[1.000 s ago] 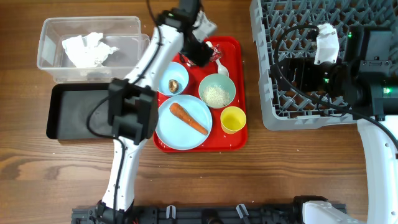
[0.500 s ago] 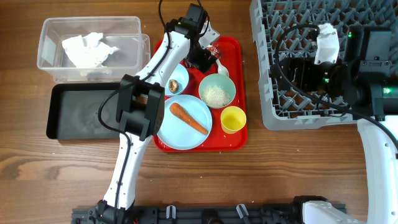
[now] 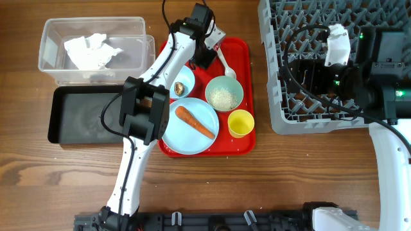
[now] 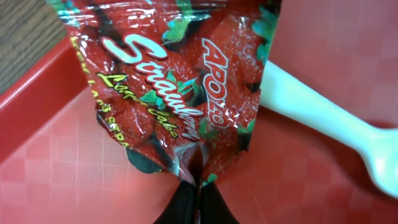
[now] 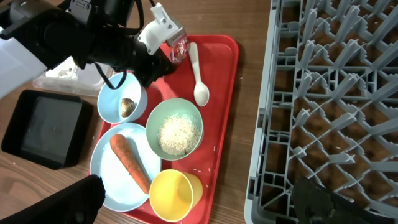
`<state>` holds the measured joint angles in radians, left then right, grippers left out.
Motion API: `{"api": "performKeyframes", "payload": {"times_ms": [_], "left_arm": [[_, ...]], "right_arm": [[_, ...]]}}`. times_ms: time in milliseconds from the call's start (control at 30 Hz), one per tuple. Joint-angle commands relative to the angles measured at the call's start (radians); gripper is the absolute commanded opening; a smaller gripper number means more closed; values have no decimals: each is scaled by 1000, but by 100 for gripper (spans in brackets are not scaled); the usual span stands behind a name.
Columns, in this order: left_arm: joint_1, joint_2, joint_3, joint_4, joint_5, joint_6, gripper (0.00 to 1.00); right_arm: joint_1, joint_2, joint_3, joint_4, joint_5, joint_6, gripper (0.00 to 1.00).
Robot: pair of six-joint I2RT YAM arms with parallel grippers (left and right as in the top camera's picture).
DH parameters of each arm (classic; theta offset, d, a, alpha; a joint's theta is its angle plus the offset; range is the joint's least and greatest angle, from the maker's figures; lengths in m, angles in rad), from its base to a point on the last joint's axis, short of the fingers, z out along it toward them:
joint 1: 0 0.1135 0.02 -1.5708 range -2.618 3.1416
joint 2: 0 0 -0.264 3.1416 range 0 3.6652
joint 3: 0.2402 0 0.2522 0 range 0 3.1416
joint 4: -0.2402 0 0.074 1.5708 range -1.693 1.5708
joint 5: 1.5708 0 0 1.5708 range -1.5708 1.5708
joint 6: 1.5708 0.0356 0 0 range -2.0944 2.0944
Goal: Sort waste into correct bins and load items into the dishwasher rack
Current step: 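Lift the wrapper with the left gripper and drop it into the clear bin, then reach the left gripper to the carrot on the blue plate and grasp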
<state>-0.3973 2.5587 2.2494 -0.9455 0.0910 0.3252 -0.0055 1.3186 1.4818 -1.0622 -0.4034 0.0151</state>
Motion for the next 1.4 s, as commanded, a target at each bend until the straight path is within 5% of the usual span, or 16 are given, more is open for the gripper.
{"api": "performKeyframes", "payload": {"times_ms": [0, 333, 567, 800, 867, 1033, 1367], "left_arm": [[16, -70, 34, -39, -18, -172, 4], [178, -380, 68, -183, -41, -387, 4], [389, -365, 60, -305, -62, -472, 4], [488, -348, -41, -270, -44, -460, 4], [488, -348, -78, -232, -44, -460, 18], [487, -347, -130, -144, -49, -460, 97], [477, -372, -129, -178, -27, -455, 98]], "right_arm": [[-3, 8, 15, 2, -13, 12, 100], [-3, 8, 15, 5, -13, 12, 100], [-3, 8, 15, 7, -13, 12, 100], [-3, 8, 15, 15, -13, 12, 100], [-3, 8, 15, 16, -13, 12, 100], [-3, 8, 15, 18, -13, 11, 100], [-3, 8, 15, 21, -13, 11, 100]]}}
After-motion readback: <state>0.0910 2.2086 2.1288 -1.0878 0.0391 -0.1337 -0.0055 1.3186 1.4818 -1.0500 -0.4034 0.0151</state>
